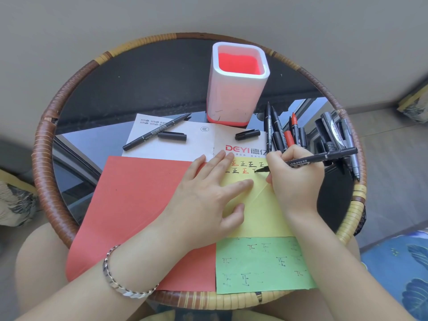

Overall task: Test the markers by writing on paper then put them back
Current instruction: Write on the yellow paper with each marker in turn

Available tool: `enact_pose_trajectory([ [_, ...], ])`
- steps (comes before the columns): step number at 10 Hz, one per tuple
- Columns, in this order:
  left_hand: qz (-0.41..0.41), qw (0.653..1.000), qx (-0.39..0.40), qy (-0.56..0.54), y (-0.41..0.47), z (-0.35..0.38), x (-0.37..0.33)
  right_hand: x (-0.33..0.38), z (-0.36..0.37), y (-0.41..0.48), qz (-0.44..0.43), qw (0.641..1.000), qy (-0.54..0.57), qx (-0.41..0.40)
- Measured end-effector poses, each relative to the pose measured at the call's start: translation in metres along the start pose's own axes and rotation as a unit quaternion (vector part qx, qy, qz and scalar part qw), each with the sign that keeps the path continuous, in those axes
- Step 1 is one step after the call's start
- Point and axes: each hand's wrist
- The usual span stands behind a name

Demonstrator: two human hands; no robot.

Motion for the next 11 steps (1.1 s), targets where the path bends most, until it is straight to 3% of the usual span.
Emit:
enact_pose_trajectory([
  [9,0.0,1.0,-0.003,-0.004,0.0,0.001,0.001,-0.004,0.001,0.0,-0.008,1.0,0.012,0.012],
  [11,0.003,1.0,-0.006,-0.003,-0.001,0.001,0.001,-0.008,-0.002,0.003,-0.006,1.0,-0.002,-0.022],
])
Point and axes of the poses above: each hand's wrist, its own y-axis towards the middle knuckle, its own z-axis out of the palm, x = y × z, and after that the axes turned 10 degrees about -x, right-handed
